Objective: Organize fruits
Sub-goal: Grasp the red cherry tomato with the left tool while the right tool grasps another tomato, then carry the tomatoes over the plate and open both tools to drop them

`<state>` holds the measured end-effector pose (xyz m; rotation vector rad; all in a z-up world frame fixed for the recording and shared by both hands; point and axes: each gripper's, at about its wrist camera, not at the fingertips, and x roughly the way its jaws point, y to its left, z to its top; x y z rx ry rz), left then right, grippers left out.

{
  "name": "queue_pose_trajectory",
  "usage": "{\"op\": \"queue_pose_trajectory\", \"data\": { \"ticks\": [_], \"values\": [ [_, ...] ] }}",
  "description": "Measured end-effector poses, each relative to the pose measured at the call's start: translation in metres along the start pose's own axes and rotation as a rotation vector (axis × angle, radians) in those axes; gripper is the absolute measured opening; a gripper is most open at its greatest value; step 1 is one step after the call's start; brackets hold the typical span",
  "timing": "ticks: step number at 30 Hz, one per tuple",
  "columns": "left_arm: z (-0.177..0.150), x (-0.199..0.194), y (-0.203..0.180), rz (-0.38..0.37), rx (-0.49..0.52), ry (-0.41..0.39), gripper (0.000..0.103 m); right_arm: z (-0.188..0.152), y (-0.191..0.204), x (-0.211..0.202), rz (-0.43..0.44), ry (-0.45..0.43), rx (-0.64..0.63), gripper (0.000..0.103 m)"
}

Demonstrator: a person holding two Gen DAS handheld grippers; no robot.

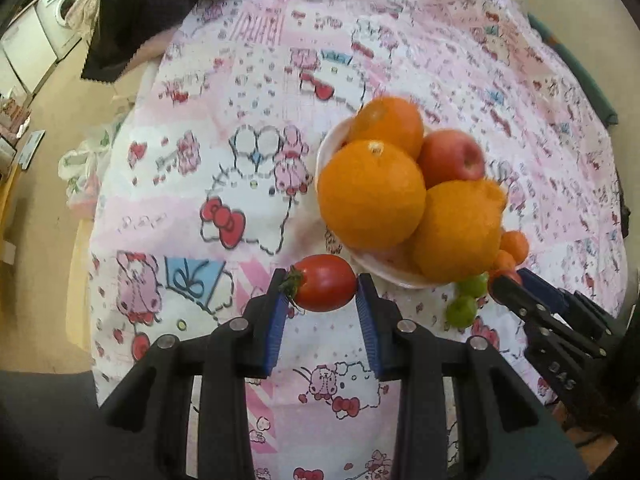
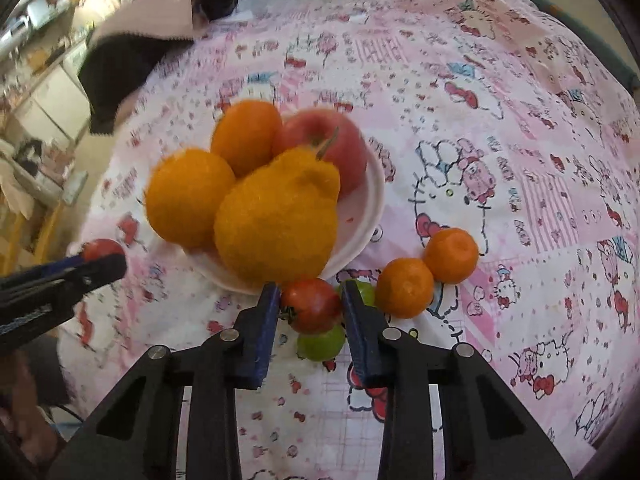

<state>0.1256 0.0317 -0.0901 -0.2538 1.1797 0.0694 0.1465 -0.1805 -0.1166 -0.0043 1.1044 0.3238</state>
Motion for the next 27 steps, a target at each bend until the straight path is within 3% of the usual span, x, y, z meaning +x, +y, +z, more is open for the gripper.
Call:
{"op": "queue_pose_trajectory", "data": {
  "ticks": [8, 15, 21, 27],
  "values": [
    [0.042, -0.049, -0.005, -0.036, 0.061, -0.114, 0.030, 0.023, -0.018, -0.047, 0.139, -0.089, 0.135, 0.034],
    [0.093, -0.076, -0.015, -0.040, 0.168, -0.183, 0.030, 0.059, -0.012, -0.071, 0.160, -0.117, 0.109, 0.034],
    [0.133, -0.059, -0.009, -0.070, 0.171, -0.156, 0.030, 0.084, 0.006, -0.074, 0.167, -0.127, 0.035, 0.034],
    [0.140, -0.017, 0.000, -0.098, 0.108, -0.096, 0.030, 0.098, 0.016, -0.056, 0.221, -0.128, 0.003, 0.034]
  ]
}}
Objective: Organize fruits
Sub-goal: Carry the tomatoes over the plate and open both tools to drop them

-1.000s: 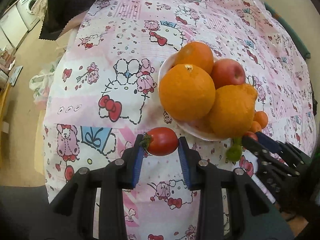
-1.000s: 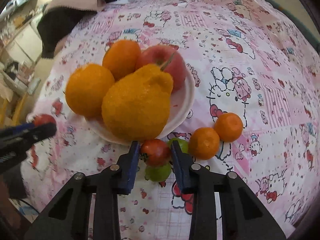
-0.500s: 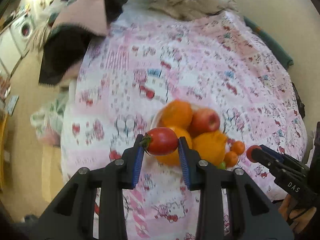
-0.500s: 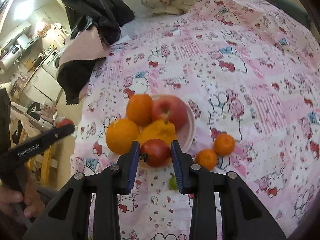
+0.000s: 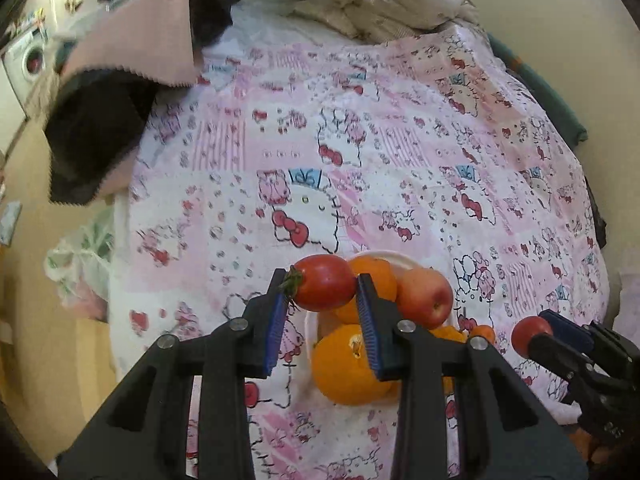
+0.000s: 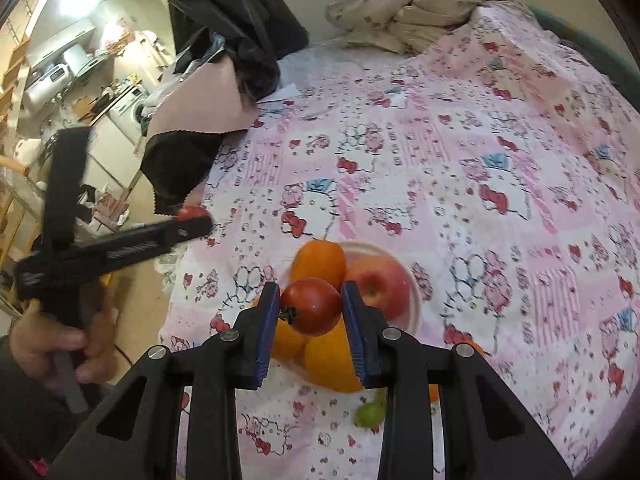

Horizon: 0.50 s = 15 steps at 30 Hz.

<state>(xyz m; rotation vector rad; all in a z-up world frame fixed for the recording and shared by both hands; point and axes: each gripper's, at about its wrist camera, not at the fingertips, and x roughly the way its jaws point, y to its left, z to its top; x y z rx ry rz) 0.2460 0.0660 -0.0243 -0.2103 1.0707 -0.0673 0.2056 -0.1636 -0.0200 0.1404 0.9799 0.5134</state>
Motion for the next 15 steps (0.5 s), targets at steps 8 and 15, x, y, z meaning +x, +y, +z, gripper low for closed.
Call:
{"op": "queue_pose_trajectory", "data": {
  "ticks": [8, 15],
  "values": [
    [-0.004, 0.049, 0.018, -0.088, -0.125, 0.110, 0.030, -0.002, -0.013, 0.060, 0.071, 0.072, 0.021, 0.034],
    [-0.011, 0.080, 0.026, -0.100, -0.141, 0.182, 0.030, -0.010, -0.018, 0.094, 0.060, 0.137, 0.006, 0.034]
  ]
}}
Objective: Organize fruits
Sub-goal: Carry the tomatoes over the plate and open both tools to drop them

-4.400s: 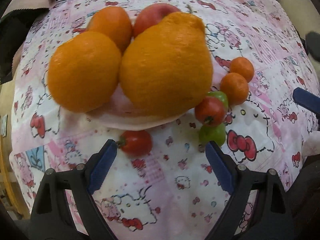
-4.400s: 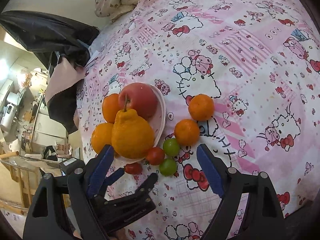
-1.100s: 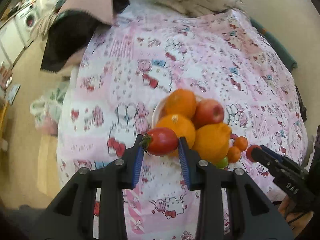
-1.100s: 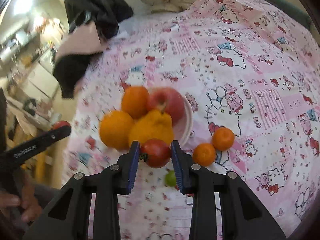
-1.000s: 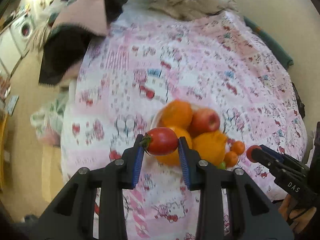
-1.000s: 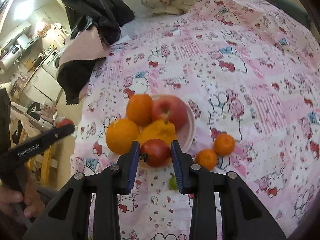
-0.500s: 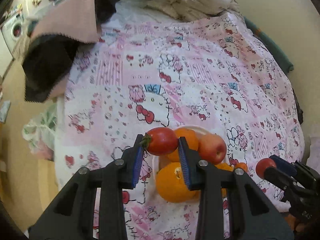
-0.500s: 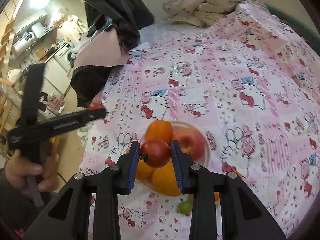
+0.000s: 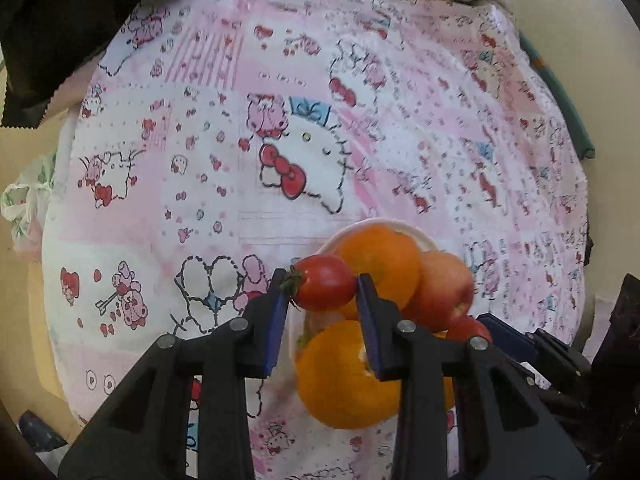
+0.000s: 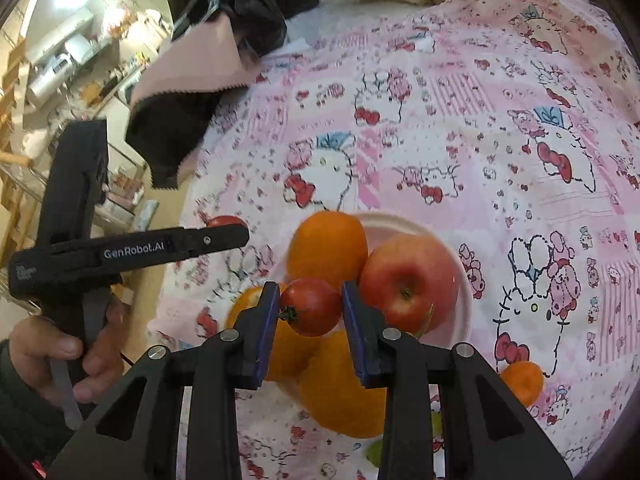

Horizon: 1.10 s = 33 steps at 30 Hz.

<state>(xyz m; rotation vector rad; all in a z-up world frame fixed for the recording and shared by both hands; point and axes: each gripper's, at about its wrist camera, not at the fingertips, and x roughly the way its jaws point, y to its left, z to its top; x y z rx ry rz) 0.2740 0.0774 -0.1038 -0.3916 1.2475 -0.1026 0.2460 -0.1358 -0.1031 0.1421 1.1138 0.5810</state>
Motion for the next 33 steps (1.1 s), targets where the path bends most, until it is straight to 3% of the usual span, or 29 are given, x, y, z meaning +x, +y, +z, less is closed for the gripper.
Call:
{"op": "queue_pose_trajectory", "data": {
  "ticks": [14, 17, 19, 30, 32, 33],
  "values": [
    [-0.005, 0.023, 0.001, 0.004, -0.003, 0.055, 0.030, -0.001, -0.008, 0.016, 0.020, 0.014, 0.030, 0.035],
    [-0.004, 0.025, 0.003, 0.000, -0.017, 0.061, 0.030, 0.001, -0.010, 0.016, 0.032, 0.011, 0.044, 0.040],
    [-0.004, 0.026, 0.005, 0.001, -0.025, 0.064, 0.030, 0.002, -0.011, 0.012, 0.027, -0.004, 0.052, 0.060],
    [-0.007, 0.040, 0.005, -0.028, -0.059, 0.117, 0.031, 0.005, -0.023, -0.009, 0.029, -0.070, 0.088, 0.060],
    [-0.007, 0.040, 0.006, -0.024, -0.069, 0.121, 0.041, 0.005, -0.021, -0.010, 0.024, -0.072, 0.079, 0.060],
    [-0.007, 0.040, 0.008, -0.035, -0.075, 0.124, 0.056, 0.005, -0.020, -0.010, 0.024, -0.072, 0.075, 0.060]
  ]
}}
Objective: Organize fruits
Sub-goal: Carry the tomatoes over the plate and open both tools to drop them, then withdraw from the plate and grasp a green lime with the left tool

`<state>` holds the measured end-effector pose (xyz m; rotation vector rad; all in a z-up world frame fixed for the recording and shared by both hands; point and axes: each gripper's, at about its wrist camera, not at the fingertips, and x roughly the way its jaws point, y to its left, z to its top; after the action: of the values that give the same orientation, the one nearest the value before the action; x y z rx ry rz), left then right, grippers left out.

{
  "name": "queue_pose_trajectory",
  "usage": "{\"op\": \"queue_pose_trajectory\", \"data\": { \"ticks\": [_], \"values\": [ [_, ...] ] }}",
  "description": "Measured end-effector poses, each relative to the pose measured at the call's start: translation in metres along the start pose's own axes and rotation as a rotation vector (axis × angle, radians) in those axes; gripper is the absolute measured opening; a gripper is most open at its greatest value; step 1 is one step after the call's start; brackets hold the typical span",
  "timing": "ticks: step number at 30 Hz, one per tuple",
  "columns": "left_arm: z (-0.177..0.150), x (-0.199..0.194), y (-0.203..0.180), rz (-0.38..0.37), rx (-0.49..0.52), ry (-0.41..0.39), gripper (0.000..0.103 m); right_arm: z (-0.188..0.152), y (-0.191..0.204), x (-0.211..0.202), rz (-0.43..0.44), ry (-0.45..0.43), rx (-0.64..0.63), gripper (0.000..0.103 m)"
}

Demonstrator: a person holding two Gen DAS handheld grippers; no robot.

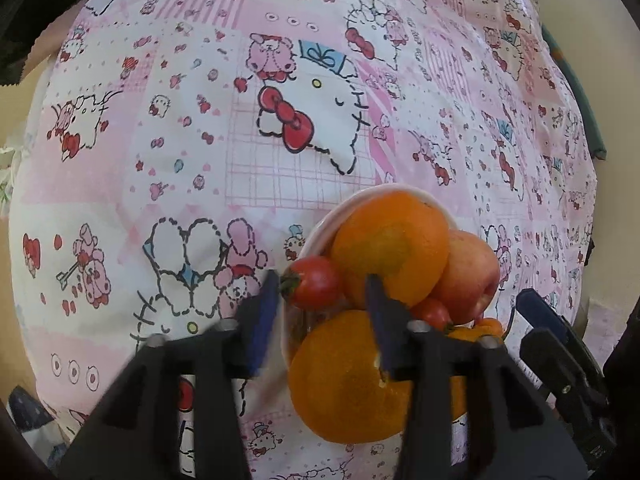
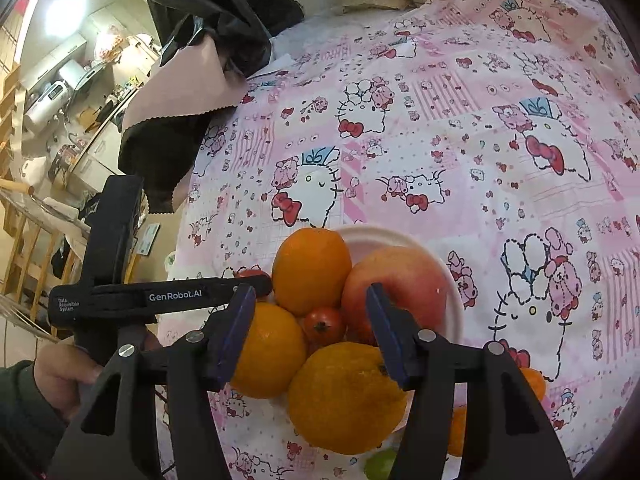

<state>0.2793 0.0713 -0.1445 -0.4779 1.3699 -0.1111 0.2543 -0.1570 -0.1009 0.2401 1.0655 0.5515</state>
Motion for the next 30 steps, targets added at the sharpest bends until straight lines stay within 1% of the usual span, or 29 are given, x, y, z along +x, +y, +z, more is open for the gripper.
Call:
{"op": "queue_pose_trajectory", "data": {
  "ticks": [1, 3, 7, 11, 18, 19, 21, 24, 27, 30],
  "values": [
    [0.000, 0.000, 0.001, -0.021, -0.006, 0.000, 0.070, 0.000, 0.001, 0.000, 0.001, 0.001, -0.004, 0.060],
    [-0.001, -0.002, 0.002, -0.029, -0.017, -0.001, 0.077, -0.001, 0.003, 0.000, 0.002, 0.004, -0.010, 0.060],
    [-0.001, -0.004, -0.002, -0.033, -0.005, -0.004, 0.077, -0.001, 0.005, -0.001, -0.004, 0.001, -0.025, 0.060],
    [0.000, -0.013, -0.005, -0.011, 0.015, -0.042, 0.077, 0.003, 0.002, -0.005, -0.006, -0.013, -0.018, 0.060],
    [-0.006, -0.035, -0.010, 0.046, 0.057, -0.140, 0.077, 0.003, -0.006, -0.027, -0.015, -0.049, 0.033, 0.060],
    [-0.009, -0.043, -0.012, 0.067, 0.064, -0.175, 0.077, 0.003, -0.006, -0.031, -0.019, -0.056, 0.036, 0.060],
    [-0.014, -0.054, -0.014, 0.086, 0.072, -0.225, 0.077, 0.002, -0.008, -0.044, -0.029, -0.073, 0.049, 0.060],
    [-0.024, -0.072, -0.022, 0.112, 0.101, -0.289, 0.077, -0.001, -0.015, -0.063, -0.050, -0.086, 0.081, 0.062],
    [-0.039, -0.085, -0.035, 0.166, 0.148, -0.338, 0.077, -0.013, -0.028, -0.084, -0.060, -0.107, 0.140, 0.065],
    [-0.052, -0.092, -0.041, 0.149, 0.165, -0.350, 0.077, -0.031, -0.045, -0.105, -0.068, -0.120, 0.232, 0.065]
  ]
}}
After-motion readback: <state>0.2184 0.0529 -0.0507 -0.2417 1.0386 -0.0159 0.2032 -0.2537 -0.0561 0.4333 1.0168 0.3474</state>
